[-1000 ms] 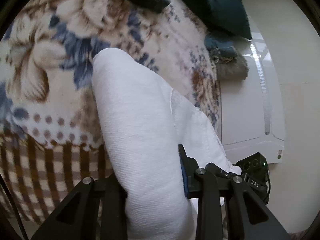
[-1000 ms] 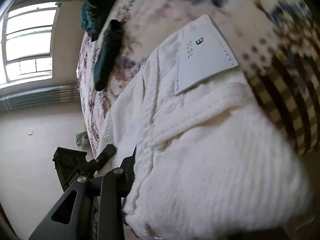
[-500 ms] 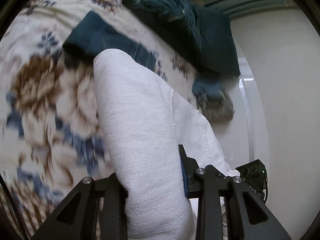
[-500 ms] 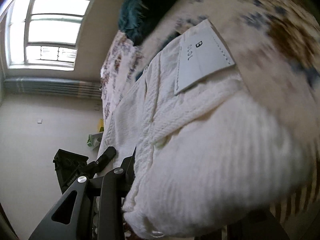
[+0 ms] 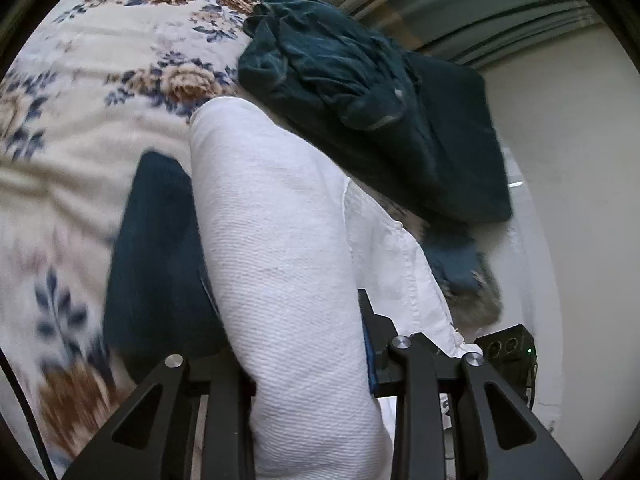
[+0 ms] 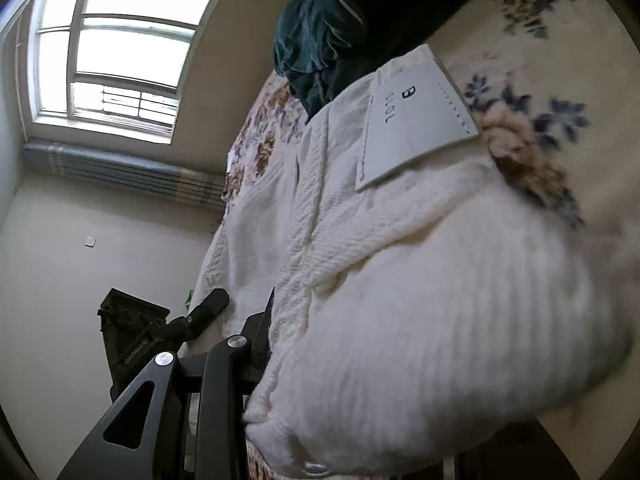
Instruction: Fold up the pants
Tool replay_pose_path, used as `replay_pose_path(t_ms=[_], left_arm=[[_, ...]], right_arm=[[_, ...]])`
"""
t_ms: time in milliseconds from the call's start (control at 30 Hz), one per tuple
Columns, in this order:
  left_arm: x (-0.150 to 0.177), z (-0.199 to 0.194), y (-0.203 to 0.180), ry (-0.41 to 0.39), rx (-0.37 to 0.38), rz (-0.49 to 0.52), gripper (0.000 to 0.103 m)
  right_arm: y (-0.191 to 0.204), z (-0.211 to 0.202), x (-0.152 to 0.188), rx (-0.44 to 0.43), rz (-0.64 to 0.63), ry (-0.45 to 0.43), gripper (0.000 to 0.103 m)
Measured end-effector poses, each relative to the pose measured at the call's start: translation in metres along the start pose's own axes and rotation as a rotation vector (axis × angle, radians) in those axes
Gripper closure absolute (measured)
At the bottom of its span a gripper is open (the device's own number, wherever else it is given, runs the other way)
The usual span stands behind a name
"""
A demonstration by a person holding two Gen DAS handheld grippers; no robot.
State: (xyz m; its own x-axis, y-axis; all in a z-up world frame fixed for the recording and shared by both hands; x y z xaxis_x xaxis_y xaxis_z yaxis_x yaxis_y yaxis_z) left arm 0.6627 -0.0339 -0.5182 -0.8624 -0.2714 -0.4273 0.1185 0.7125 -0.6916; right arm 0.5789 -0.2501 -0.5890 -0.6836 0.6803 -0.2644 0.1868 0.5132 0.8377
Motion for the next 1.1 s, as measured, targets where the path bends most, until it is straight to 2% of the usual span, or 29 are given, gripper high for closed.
replay_pose_path(t_ms=[133,200,300,400,433,467,533,567,600,633,667,700,800,867,967,1100], left_arm=[[-0.017,0.035,0.037,0.026,-0.033,0.008,0.077],[-0.019,0.051,0.069,0.051,-0.073,-0.008,0.077],[-0.008,0.070,0.115,0.111,-0.090,-0.094,0.074],[0.004,0.063,0.124,0.133,-0.109,-0.086,0.067],[0.006,0.059,0.123,0.135,-0.124,-0.085,0.061],[0.009,0.052,0.121,0.145,-0.178,-0.073,0.053],[0.012,0.043,0.114,0.162,-0.256,-0.046,0.049],[0.012,0.034,0.106,0.158,-0.332,0.005,0.041],[0.010,0.029,0.099,0.139,-0.379,0.046,0.032],[0.009,0.021,0.088,0.123,-0.431,0.115,0.027],[0.011,0.016,0.083,0.121,-0.467,0.158,0.017],[0.011,0.006,0.072,0.103,-0.534,0.228,0.012],[0.012,-0.011,0.051,0.067,-0.626,0.325,0.008],[0.015,-0.024,0.035,0.050,-0.662,0.362,0.008],[0.015,-0.040,0.019,0.035,-0.670,0.379,0.008],[0.010,-0.058,-0.008,0.012,-0.661,0.402,0.008]], right_arm=[[-0.023,0.052,-0.007,0.024,0.020,0.024,0.068],[-0.037,0.080,-0.002,0.061,0.013,0.059,0.068],[-0.052,0.104,0.003,0.105,0.003,0.098,0.065],[-0.058,0.111,0.006,0.153,0.003,0.145,0.054],[-0.061,0.110,0.008,0.177,0.019,0.172,0.041],[-0.064,0.108,0.010,0.207,0.029,0.189,0.024],[-0.067,0.096,0.008,0.255,0.045,0.213,0.019],[-0.065,0.094,0.004,0.288,0.026,0.213,0.015],[-0.062,0.083,0.002,0.369,-0.040,0.210,0.015],[-0.058,0.076,0.003,0.396,-0.074,0.207,0.013],[-0.053,0.064,0.001,0.506,-0.161,0.199,0.007],[-0.046,0.055,0.000,0.572,-0.221,0.186,0.007],[-0.023,0.030,-0.005,0.760,-0.413,0.142,0.007],[0.001,0.019,-0.013,0.791,-0.471,0.109,0.007],[0.030,-0.005,-0.020,0.823,-0.533,0.064,0.007],[0.081,-0.056,-0.014,0.835,-0.572,0.012,0.006]])
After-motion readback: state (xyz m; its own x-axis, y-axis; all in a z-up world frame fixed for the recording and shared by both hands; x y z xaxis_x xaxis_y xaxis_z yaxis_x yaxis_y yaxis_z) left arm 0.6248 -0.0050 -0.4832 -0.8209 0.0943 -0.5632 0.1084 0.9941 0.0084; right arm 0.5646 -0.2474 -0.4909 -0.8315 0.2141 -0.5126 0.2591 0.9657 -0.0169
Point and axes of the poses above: each gripper's, at about its wrist camera, not at the fingertips, and z roughly the way its jaws point, y to its left, x to its underside, the point moved 7 cm from there along z, roughly the way its jaws point, and after that the axes turned 11 degrees about -y, right-handed, at the moved point
